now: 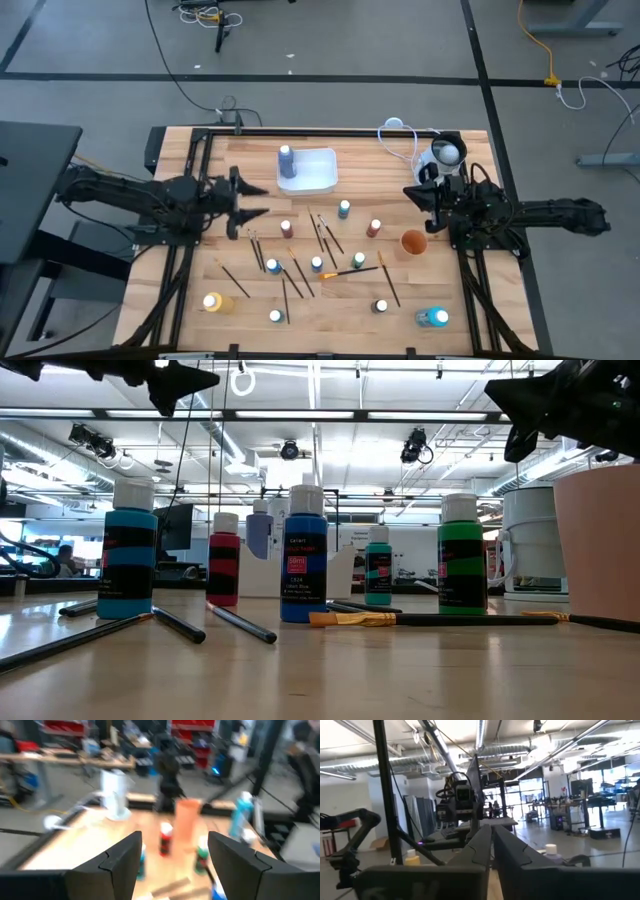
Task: Pick & Place Paint Supplies
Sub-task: Put the yellow paint bottle into the white bin
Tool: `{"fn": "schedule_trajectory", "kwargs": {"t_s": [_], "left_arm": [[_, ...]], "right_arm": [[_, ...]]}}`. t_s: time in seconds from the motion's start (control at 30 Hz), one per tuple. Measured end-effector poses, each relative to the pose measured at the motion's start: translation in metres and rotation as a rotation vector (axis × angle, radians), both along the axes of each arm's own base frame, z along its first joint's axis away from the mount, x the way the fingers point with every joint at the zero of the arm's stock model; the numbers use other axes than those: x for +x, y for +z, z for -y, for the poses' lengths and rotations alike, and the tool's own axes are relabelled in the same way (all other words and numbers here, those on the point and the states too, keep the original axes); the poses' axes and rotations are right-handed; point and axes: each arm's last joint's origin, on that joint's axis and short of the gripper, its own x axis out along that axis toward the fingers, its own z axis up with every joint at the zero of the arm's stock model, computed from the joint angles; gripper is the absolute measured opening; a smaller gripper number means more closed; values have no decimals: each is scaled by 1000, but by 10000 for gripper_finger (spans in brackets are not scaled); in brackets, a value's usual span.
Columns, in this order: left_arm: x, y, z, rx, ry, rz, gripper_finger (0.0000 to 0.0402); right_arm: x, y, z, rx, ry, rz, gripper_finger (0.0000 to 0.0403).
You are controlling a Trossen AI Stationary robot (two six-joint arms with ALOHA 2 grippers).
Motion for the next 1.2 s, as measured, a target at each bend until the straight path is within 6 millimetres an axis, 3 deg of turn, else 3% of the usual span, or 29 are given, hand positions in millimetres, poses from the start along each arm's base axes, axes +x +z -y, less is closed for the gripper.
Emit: {"fn": "schedule_trajectory", "kwargs": {"t_s": [0.27,0.5,0.63,0.9,1.2], "left_arm": [[-3,-35,18,8,-98,-40,236],[-7,-46,30,-44,-264,-66,236],[-11,-50,40,-64,-451,-58,236],[-26,-45,64,50,-1048,85,236],[-34,-50,82,107,-1244,88,236]], "right_arm": [[4,-4,-5,-4,43,-44,101],[6,-6,-8,2,76,-66,143],[5,-6,-11,-28,157,-62,146],[2,3,-12,-57,188,31,137],[2,2,-12,-82,179,31,135]]}}
